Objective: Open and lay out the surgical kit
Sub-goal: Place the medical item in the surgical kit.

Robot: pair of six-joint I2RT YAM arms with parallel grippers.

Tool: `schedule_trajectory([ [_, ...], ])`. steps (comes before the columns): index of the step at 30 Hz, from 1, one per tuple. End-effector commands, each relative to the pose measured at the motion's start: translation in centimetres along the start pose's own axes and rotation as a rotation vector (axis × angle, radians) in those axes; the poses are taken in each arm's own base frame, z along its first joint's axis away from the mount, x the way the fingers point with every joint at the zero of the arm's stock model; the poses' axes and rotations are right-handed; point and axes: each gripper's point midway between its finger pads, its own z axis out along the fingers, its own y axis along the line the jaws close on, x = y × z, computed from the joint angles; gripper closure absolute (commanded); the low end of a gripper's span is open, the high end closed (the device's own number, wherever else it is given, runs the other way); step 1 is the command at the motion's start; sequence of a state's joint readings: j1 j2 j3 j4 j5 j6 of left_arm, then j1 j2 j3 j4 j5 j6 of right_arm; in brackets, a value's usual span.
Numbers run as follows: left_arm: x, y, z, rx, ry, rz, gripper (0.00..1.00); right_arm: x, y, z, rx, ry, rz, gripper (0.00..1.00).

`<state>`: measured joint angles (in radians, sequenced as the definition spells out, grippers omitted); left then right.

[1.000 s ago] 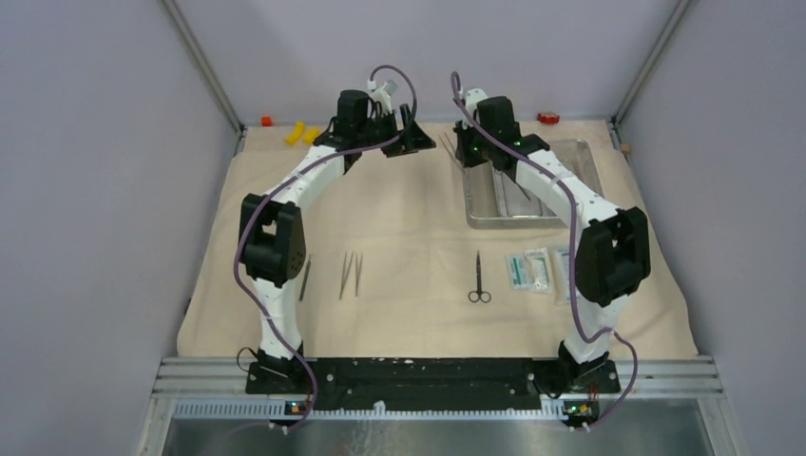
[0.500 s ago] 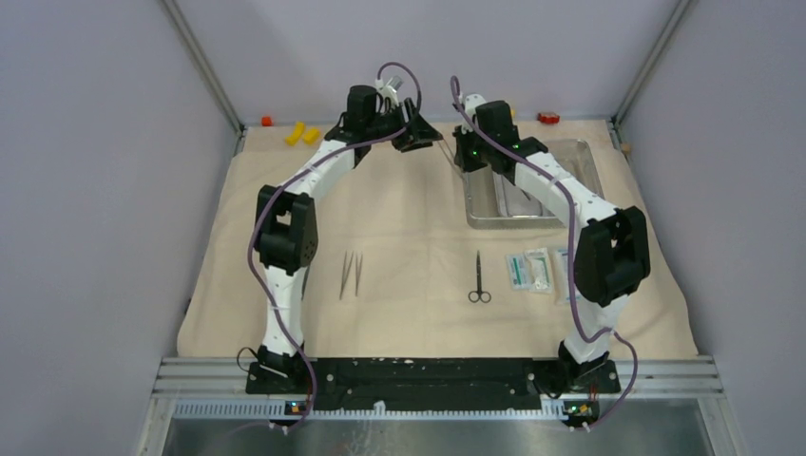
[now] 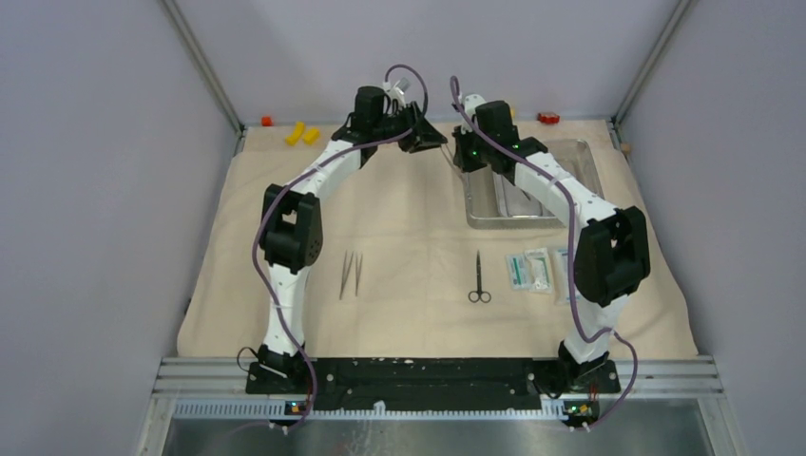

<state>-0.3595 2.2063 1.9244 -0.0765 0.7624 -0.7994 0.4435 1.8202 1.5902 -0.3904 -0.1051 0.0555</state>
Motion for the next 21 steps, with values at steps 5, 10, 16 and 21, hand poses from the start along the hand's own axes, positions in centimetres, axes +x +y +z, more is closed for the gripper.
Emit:
schedule_trajectory([
  [5,-0.73,-1.27,0.33,0.028,-0.013,0.013,0.69,-1.71,1.25,-1.23,-0.024,-0.050,-0.006,1.00],
  [10,-0.67,-1.14,0.35,0.023,-0.010,0.009,0.74,-1.68,1.34,-1.23,-0.025,-0.049,-0.007,1.00],
  [16,-0.46,-0.91,0.46,0.018,-0.003,0.004,0.80,-1.56,1.31,-1.12,-0.025,-0.046,-0.006,1.00],
  [21,-0.30,-0.76,0.47,0.013,0.002,0.000,0.85,-1.61,1.41,-1.07,-0.028,-0.047,-0.009,1.00],
])
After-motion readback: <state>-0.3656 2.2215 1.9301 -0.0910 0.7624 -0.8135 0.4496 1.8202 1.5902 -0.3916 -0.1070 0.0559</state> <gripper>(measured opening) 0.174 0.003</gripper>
